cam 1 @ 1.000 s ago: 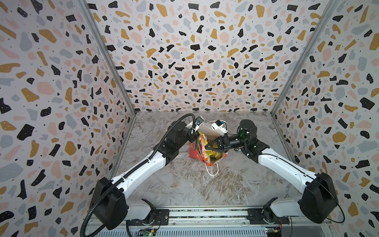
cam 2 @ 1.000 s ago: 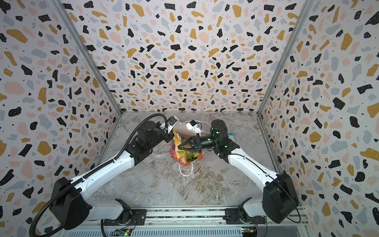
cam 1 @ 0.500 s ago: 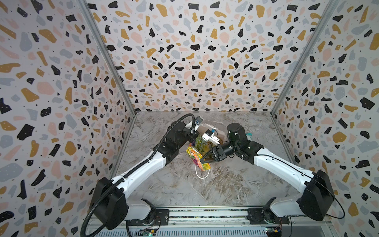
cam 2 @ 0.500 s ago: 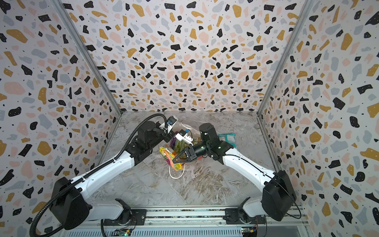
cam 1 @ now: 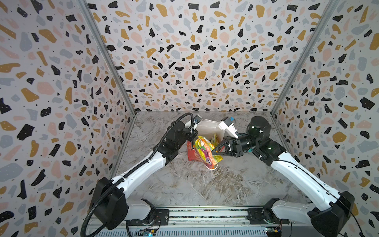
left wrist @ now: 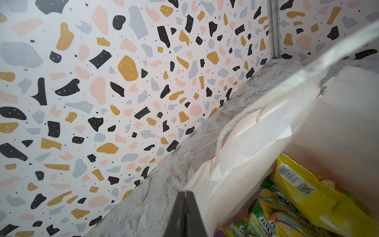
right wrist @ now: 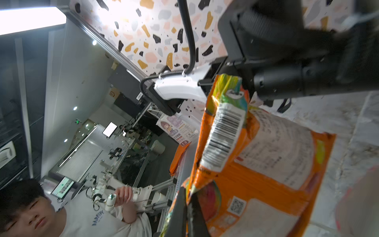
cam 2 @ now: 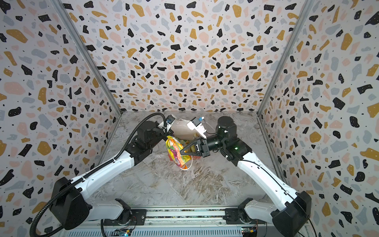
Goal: Take the snacks out of the paper bag
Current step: Pick up the snack from the paper bag, then place the paper bag at the center of the table.
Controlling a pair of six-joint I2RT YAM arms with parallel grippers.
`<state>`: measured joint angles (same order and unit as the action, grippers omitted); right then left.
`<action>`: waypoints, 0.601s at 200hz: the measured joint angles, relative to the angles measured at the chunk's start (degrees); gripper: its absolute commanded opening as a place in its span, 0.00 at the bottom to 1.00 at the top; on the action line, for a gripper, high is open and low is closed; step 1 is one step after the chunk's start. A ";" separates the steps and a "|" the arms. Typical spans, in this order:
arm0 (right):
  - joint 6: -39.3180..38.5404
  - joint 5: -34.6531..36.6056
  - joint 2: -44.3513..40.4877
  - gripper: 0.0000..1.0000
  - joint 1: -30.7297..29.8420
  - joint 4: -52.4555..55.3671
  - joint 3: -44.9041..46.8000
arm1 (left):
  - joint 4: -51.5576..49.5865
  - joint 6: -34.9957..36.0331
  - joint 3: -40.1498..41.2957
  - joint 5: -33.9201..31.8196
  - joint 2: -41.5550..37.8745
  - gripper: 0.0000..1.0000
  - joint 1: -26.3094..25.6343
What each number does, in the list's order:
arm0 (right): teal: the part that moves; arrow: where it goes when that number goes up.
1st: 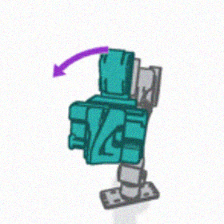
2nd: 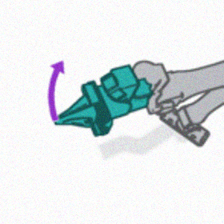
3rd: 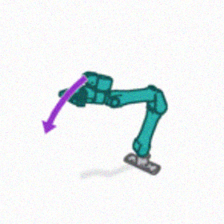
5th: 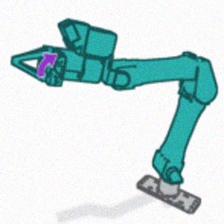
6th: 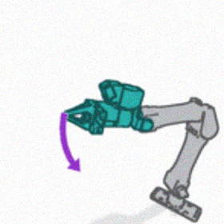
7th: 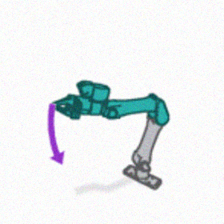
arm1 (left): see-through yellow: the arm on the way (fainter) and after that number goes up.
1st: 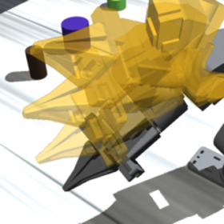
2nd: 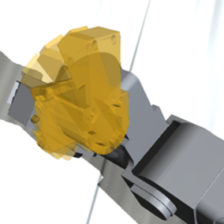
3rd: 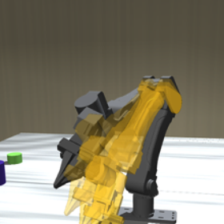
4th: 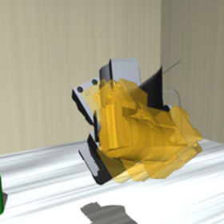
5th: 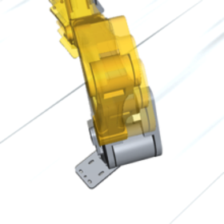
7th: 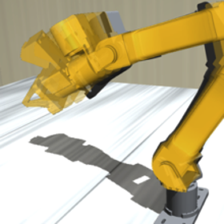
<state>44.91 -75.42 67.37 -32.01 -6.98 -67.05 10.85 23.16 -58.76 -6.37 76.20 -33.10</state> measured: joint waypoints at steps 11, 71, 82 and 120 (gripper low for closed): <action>1.68 0.35 -0.92 0.00 2.99 -3.02 -0.98 | 0.15 -0.15 0.00 -0.17 0.00 0.00 0.00; 5.68 3.65 -2.10 0.00 17.31 -8.50 -6.75 | 3.02 -0.02 -1.16 -0.59 0.09 0.00 0.61; 5.51 6.25 -2.62 0.00 21.40 -7.50 -6.86 | 3.37 0.17 -2.03 -0.39 0.33 0.00 1.05; 3.85 17.16 -4.09 0.00 33.09 -3.63 -4.76 | 3.85 1.36 -7.23 -0.13 4.00 0.00 1.79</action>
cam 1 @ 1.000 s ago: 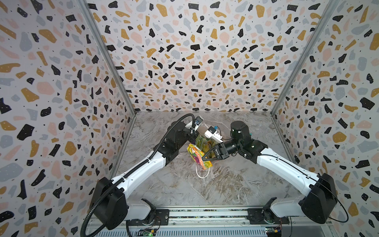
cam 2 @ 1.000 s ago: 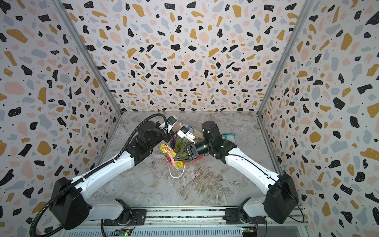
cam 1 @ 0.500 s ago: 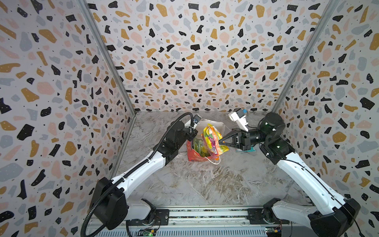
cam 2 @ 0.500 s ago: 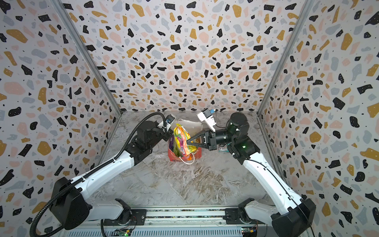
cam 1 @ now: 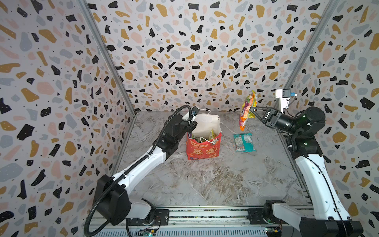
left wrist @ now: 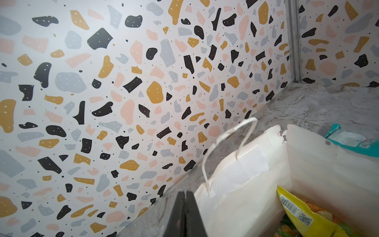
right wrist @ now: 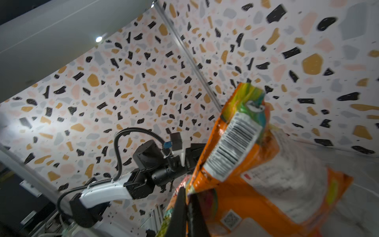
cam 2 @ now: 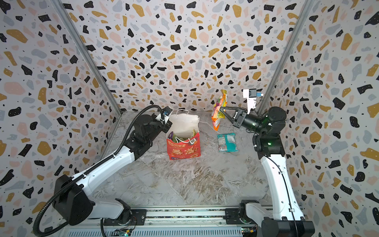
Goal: Take the snacks out of the paper bag
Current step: Place the paper bag at the center of the table, then pick up the paper bag from the top-center of the table, then place the snack at the top-right of the table.
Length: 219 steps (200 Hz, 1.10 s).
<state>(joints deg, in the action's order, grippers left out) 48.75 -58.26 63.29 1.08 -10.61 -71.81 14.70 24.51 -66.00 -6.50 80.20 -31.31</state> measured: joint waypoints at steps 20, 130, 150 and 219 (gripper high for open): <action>-2.12 5.33 1.49 0.00 1.84 2.21 2.64 | -0.11 0.48 -2.40 0.24 2.27 0.00 0.13; -14.60 26.84 9.40 0.00 -5.29 15.02 21.64 | -19.58 8.48 -14.69 15.74 3.56 0.68 4.66; -14.60 26.97 7.54 0.00 -5.22 13.99 22.38 | -24.94 11.17 -21.14 20.15 5.55 0.72 7.34; -14.71 27.52 4.20 0.00 -4.90 11.91 23.19 | -48.50 21.05 -42.93 24.68 21.75 0.78 9.49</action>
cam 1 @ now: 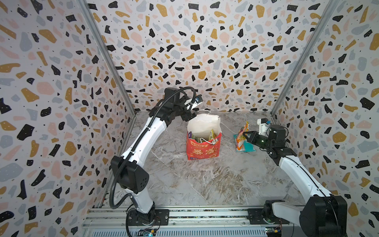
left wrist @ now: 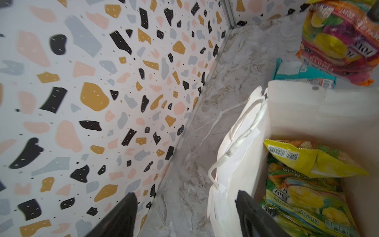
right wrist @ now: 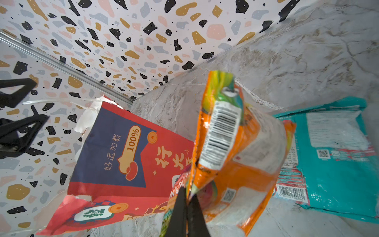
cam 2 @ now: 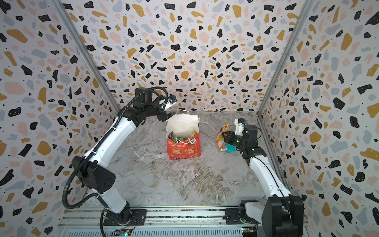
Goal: Take the snacks out of the paper bag
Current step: Place the snack at the top-right of the table.
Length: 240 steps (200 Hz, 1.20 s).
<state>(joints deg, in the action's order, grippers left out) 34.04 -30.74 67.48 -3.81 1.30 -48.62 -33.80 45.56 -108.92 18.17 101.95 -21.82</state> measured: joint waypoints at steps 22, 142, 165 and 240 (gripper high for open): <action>-0.59 0.48 -0.94 0.00 0.00 1.66 0.04 | -4.76 1.84 -3.06 0.39 4.37 0.78 0.02; -0.59 15.74 2.08 0.00 7.41 6.97 -4.39 | -14.05 6.95 -11.52 0.96 15.19 0.00 -1.40; 0.26 21.81 7.04 0.00 9.88 7.41 -6.51 | -14.14 7.15 -11.54 0.24 15.13 0.00 -1.62; 0.37 33.09 19.32 0.00 11.34 8.13 -9.99 | -6.14 2.45 -9.03 -7.02 14.80 0.00 -2.10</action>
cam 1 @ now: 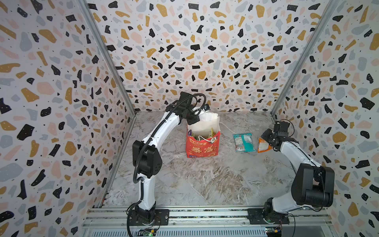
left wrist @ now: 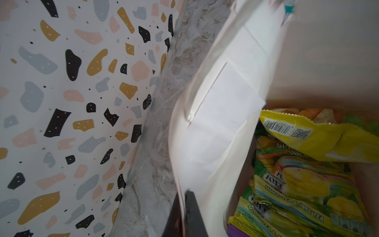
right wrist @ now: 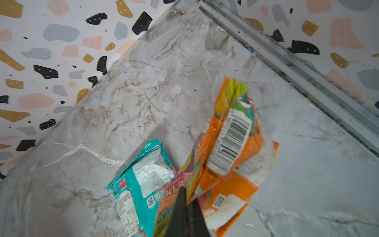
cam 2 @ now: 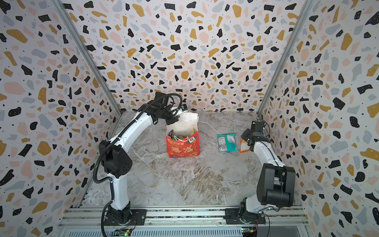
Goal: Take the snacks out of the paper bag
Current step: Place the snack at the top-right of the table.
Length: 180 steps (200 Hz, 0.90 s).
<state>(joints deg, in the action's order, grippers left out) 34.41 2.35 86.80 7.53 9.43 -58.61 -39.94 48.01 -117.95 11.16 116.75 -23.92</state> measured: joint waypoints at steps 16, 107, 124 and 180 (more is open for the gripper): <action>0.00 0.44 2.54 0.00 0.02 0.17 -1.64 | 1.16 -1.44 -2.54 -1.57 1.27 0.00 0.04; 0.46 -0.57 16.92 0.04 1.31 -2.51 -10.73 | 18.01 -4.13 21.09 0.26 -14.01 0.00 -1.22; 0.98 -1.44 18.84 0.04 1.60 -2.86 -11.47 | 21.31 -4.02 26.58 1.20 -17.64 0.00 -1.81; 4.20 -4.81 21.20 0.07 1.40 -3.45 -12.85 | 26.29 -3.52 34.03 5.29 -21.68 0.00 -2.12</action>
<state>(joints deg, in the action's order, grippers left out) 38.61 -2.46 108.01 8.93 5.98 -71.46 -13.65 44.49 -83.92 16.45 95.07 -26.04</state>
